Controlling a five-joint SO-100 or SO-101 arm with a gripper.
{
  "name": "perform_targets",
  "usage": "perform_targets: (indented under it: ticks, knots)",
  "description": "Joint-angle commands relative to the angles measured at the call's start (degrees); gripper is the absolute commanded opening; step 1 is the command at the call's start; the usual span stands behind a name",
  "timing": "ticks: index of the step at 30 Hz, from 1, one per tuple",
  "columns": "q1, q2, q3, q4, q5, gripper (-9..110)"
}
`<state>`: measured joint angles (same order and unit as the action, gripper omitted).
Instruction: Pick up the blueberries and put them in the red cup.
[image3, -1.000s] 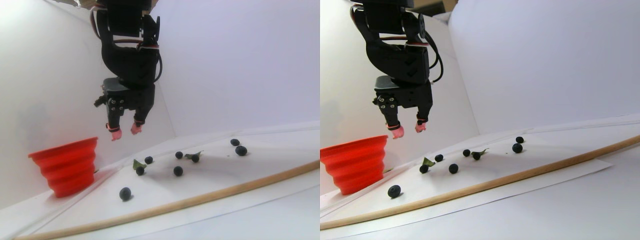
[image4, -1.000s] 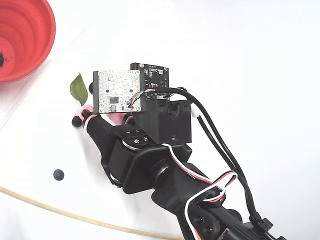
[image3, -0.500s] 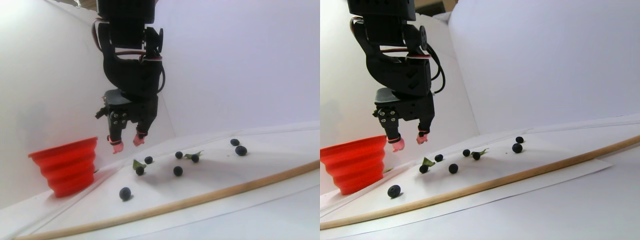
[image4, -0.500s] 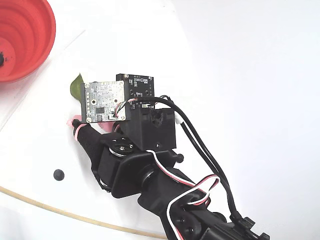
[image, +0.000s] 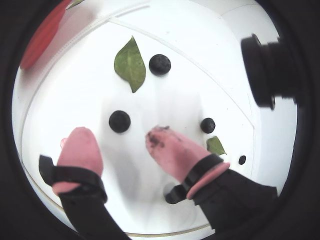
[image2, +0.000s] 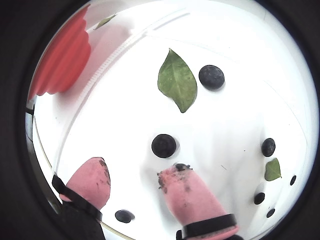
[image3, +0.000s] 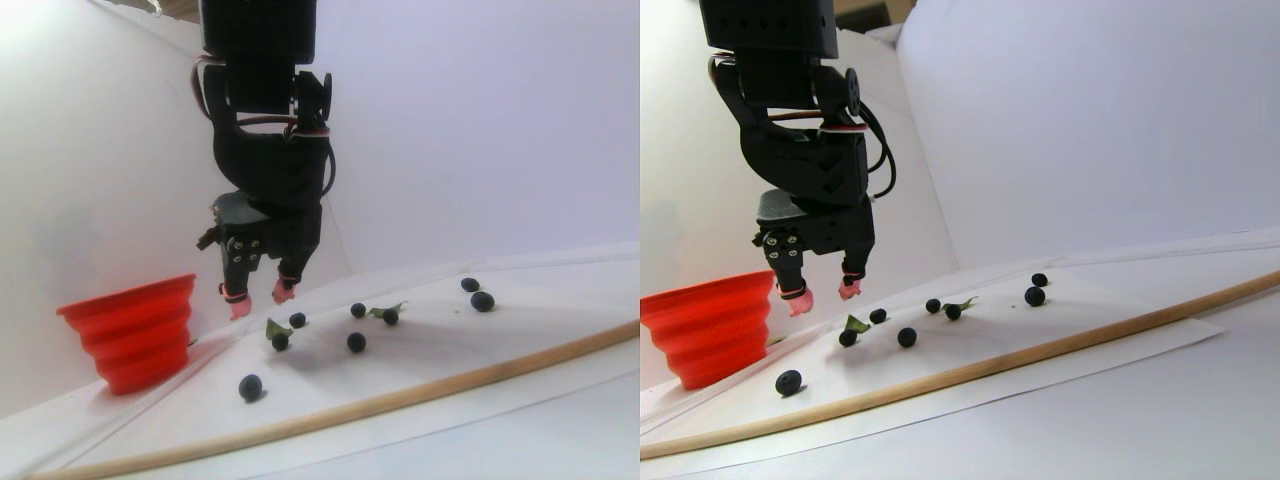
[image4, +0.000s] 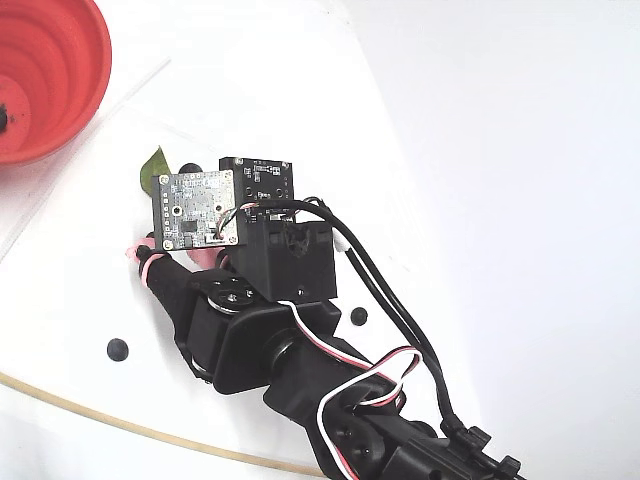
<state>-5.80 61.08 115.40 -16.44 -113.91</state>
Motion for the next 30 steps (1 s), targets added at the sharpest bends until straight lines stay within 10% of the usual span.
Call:
perform_targets:
  ticks: [1, 30]
  knots:
    - [0.0, 0.4, -5.6, -2.3, 0.1, 20]
    - [1.3, -8.2, -12.5, -4.5, -0.2, 20]
